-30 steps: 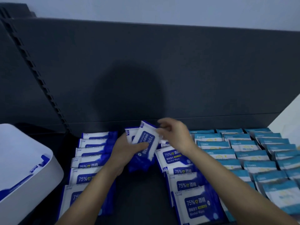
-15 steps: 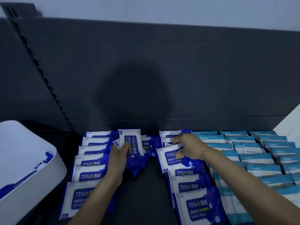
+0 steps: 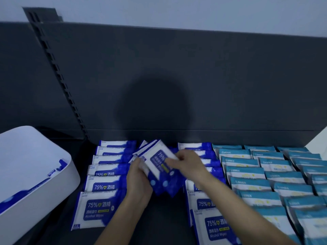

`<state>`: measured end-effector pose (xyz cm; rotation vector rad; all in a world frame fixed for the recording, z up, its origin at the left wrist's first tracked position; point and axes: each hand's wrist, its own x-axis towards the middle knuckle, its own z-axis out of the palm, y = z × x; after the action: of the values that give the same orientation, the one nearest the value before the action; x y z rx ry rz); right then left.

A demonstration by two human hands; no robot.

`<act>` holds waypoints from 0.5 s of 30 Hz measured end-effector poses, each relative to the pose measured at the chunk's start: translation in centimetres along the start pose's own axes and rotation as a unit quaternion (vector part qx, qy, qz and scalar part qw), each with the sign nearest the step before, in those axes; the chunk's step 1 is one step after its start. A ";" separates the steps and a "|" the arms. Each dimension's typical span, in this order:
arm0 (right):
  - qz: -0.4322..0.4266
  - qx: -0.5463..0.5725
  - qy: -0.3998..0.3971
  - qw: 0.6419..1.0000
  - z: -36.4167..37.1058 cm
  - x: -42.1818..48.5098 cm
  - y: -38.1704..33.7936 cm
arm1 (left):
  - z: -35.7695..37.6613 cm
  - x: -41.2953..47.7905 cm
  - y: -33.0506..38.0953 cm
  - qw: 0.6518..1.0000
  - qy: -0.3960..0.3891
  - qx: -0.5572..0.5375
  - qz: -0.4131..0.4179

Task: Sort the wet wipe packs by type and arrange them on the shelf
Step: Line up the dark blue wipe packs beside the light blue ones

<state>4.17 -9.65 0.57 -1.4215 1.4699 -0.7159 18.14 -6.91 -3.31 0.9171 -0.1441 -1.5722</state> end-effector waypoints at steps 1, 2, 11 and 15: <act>-0.006 -0.029 -0.002 1.000 1.0 -0.2 0.2 | 0.3 -0.4 0.0 1.000 -0.018 -0.015 -0.005; -0.014 -0.040 -0.001 0.999 1.8 -0.3 0.3 | 0.4 -0.7 0.1 1.000 -0.022 -0.022 0.001; -0.115 -0.142 -0.040 0.982 1.2 -0.4 -0.3 | -3.3 -1.0 1.8 0.983 -0.049 0.067 0.161; -0.205 -0.284 -0.040 0.936 1.0 -0.7 0.2 | -5.7 -1.0 3.3 0.872 -0.091 0.434 0.210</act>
<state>4.94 -8.75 0.19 -2.2200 1.3881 -0.4815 24.17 -4.49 -4.82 1.2988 -1.1832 -1.1490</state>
